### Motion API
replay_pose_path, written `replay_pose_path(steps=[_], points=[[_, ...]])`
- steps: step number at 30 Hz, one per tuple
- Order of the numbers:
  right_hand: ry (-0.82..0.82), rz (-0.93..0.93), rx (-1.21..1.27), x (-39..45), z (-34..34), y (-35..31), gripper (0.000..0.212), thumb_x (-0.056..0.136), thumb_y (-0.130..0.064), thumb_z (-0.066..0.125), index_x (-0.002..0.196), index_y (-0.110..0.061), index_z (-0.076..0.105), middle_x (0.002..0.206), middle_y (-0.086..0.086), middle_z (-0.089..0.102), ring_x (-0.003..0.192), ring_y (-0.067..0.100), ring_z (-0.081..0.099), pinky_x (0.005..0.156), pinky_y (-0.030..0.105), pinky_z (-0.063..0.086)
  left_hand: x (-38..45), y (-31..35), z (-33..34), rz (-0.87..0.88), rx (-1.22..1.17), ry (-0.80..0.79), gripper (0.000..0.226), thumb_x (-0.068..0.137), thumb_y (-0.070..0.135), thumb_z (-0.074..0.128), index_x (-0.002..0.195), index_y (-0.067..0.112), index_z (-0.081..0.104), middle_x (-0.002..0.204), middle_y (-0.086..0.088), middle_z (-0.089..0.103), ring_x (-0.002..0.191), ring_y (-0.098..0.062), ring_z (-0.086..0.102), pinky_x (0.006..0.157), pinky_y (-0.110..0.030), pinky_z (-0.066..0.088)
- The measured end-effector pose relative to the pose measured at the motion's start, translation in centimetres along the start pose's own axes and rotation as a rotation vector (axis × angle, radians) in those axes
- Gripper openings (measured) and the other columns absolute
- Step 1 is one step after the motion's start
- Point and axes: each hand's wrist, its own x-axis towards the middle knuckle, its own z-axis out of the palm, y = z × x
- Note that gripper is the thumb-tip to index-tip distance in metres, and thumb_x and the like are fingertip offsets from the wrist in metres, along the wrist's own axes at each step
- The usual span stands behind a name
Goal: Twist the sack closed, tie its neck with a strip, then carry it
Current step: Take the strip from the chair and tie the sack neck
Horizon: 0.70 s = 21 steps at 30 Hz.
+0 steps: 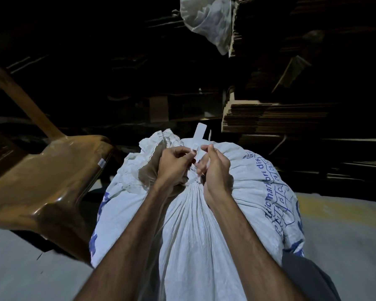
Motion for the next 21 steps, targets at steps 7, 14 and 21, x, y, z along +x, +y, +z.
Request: replay_pose_path(steps=[7,14,21], points=[[0.064,0.021,-0.095,-1.2,0.4,1.1,0.029,0.103,-0.017,0.056,0.078,-0.011,0.068,0.044,-0.013,0.050,0.040,0.003,0.045,0.056,0.031,0.046,-0.7,-0.5,0.1,0.070,-0.098,0.058,0.014,0.097,0.008,0.071,0.085,0.010,0.079,0.071,-0.010,0.076,0.062,-0.012,0.066,0.062,-0.031,0.053],[0.031,0.034,-0.146,-1.7,0.0,1.3,0.032,0.098,-0.009,0.054,0.067,-0.009,0.059,0.057,0.008,0.051,0.044,0.014,0.041,0.038,0.021,0.032,-0.6,-1.1,0.1,0.097,-0.099,0.062,0.014,0.099,0.009,0.070,0.087,0.003,0.077,0.066,-0.006,0.072,0.059,-0.013,0.061,0.059,-0.026,0.050],[0.037,0.100,-0.132,-1.6,0.1,1.1,0.032,0.097,-0.009,0.053,0.065,-0.010,0.058,0.066,0.015,0.055,0.038,0.012,0.037,0.038,0.021,0.030,-0.3,-1.5,0.2,0.099,-0.124,0.065,0.013,0.100,0.008,0.070,0.096,-0.003,0.077,0.068,-0.009,0.072,0.053,-0.006,0.061,0.054,-0.019,0.047]])
